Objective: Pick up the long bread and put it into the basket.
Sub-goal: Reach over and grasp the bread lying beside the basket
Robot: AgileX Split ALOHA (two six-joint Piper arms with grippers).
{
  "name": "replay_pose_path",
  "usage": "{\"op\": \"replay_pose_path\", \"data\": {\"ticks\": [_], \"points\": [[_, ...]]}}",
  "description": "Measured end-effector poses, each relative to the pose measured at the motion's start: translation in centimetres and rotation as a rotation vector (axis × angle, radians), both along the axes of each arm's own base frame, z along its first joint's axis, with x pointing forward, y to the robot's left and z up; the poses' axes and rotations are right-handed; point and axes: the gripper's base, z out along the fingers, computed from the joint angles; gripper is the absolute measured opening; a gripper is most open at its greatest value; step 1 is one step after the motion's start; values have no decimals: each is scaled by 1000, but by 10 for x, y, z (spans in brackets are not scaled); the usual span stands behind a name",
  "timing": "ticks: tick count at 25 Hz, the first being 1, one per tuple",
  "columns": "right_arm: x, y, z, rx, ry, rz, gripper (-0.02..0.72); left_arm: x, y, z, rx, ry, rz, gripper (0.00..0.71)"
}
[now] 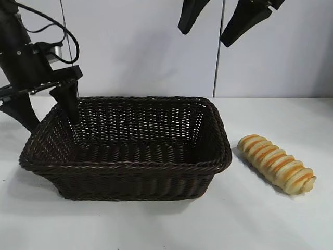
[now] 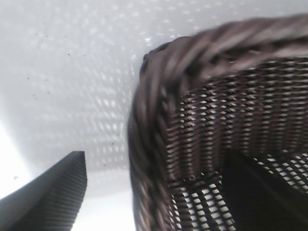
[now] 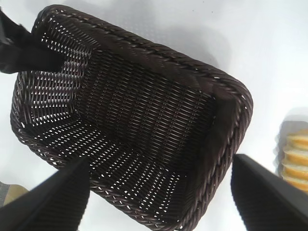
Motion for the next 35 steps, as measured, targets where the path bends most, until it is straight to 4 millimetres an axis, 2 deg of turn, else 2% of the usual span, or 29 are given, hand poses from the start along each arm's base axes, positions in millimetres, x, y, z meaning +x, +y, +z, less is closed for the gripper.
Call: {"op": "replay_pose_path", "data": {"ticks": [3, 7, 15, 25, 35], "points": [[0, 0, 0, 0, 0, 0, 581, -6, -1, 18, -30, -29, 5, 565], [0, 0, 0, 0, 1, 0, 581, -11, -8, 32, -125, -38, 25, 565], [0, 0, 0, 0, 1, 0, 581, -8, -21, 36, -230, -47, 113, 565], [0, 0, 0, 0, 1, 0, 581, -4, -21, 37, -245, -46, 206, 565], [0, 0, 0, -1, 1, 0, 581, -4, -21, 37, -245, -49, 207, 565]]}}
